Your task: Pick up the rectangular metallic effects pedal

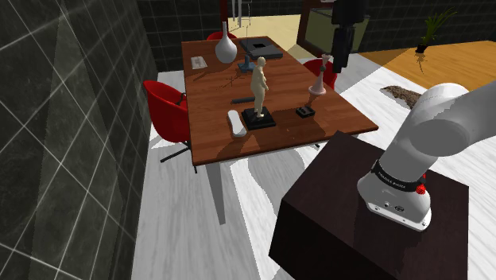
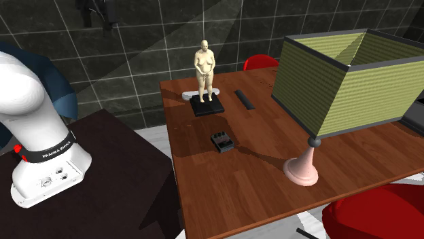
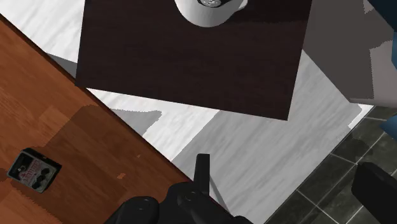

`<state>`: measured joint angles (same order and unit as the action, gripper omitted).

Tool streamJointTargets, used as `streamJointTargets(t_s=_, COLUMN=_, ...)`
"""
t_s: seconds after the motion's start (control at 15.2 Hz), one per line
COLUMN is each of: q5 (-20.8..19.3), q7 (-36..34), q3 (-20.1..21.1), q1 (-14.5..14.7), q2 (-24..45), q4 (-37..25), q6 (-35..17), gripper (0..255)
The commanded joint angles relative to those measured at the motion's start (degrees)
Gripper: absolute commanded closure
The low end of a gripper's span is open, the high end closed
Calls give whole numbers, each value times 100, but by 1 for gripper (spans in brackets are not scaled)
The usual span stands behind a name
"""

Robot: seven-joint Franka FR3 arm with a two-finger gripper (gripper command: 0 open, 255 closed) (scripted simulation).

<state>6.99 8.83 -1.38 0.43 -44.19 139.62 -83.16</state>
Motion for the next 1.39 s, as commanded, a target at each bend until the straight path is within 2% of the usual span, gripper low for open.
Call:
streamJointTargets(t_s=0.0, q5=0, q7=0, q3=0, q1=0, q2=0, q4=0, q6=0, gripper=0)
streamJointTargets(t_s=0.59, q5=299, q7=-1053, q3=-120, q1=-594, q2=1478, q4=89, q6=-1735, gripper=0)
streamJointTargets(t_s=1.32, q5=772, q7=-2055, q3=-506, q1=-1165, q2=3375, q4=-234, q6=-3535, gripper=0)
